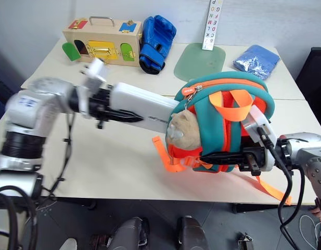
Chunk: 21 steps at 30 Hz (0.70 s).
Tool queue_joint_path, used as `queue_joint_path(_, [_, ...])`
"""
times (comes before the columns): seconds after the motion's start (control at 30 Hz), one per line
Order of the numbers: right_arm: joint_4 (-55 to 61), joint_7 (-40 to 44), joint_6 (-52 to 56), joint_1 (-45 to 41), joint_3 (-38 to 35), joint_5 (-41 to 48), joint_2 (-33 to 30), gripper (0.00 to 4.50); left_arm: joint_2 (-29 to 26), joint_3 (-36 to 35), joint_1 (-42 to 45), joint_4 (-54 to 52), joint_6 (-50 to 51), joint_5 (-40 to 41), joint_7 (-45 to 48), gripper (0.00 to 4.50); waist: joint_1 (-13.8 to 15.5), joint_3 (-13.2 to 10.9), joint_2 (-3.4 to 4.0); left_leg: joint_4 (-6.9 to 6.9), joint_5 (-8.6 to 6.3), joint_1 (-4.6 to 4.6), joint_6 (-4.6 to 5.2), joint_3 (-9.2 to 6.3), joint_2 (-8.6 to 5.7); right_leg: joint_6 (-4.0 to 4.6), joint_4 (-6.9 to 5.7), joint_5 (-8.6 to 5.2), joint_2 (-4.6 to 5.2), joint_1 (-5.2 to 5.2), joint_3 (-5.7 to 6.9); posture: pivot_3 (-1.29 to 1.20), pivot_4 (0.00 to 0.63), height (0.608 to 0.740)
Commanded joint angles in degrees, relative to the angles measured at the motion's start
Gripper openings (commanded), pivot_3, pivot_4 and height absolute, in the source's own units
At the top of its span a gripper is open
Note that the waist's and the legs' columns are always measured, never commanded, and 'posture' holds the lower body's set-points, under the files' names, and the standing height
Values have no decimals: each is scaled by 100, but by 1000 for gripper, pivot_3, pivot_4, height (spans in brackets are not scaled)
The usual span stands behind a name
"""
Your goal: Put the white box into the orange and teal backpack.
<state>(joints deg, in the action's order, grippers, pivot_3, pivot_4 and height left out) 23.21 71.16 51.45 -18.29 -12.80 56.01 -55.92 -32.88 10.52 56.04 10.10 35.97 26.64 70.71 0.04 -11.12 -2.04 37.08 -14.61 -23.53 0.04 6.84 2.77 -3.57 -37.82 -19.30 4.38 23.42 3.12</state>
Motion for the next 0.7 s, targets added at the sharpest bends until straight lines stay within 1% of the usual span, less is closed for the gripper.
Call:
queue_joint_path(0.03, [261,-146,-14,-15,-81,214,62,5,614,100,185,24,-208,-221,-526,1307,-17,0,0,2,-2,0,3,1,-1,-2,0,1,1,-1,-2,0,150,740])
queue_joint_path(0.13, [308,-288,4,-59,-41,283,129,5,1293,310,289,372,-384,-574,-1000,1307,-2,0,0,4,-3,2,4,2,-2,-4,-1,2,2,-1,-3,0,150,740])
queue_joint_path(0.2, [328,-416,-37,-67,23,215,184,0,1630,355,347,544,-359,-678,-1193,2007,-6,0,0,7,-3,1,5,2,-3,-4,-1,2,2,-1,-1,0,150,740])
queue_joint_path(0.27, [332,-540,-29,-65,56,192,225,0,1724,298,343,564,-288,-668,-1180,2494,-17,0,1,6,-3,2,5,2,-3,-5,-1,3,2,-2,-2,0,150,740])
queue_joint_path(0.33, [345,-595,-30,-26,51,191,226,0,1564,192,297,431,-172,-589,-1008,3030,-32,0,3,3,-2,4,4,3,-2,-4,-2,2,1,0,-3,0,150,740])
queue_joint_path(0.4, [375,-614,-47,48,27,195,208,0,1296,84,243,260,-72,-521,-843,3682,-32,0,3,-1,0,8,-1,3,3,-4,-4,2,-3,0,-2,0,150,740])
queue_joint_path(0.5, [419,-707,-51,147,5,202,227,0,906,-150,172,-44,135,-328,-648,4411,-35,0,4,-3,2,8,-3,2,5,-3,-4,2,-5,0,-2,0,150,740])
queue_joint_path(0.6, [449,-825,-114,206,65,122,273,0,472,-401,53,-413,241,-168,-501,4462,-27,0,4,-1,2,9,-3,2,4,-3,-4,2,-2,-2,-3,0,150,740])
queue_joint_path(0.7, [436,-933,-131,212,107,80,314,0,-131,-771,-116,-988,719,427,2,4462,-39,0,4,-2,2,9,-3,2,4,-3,-5,2,-1,-2,-5,0,150,740])
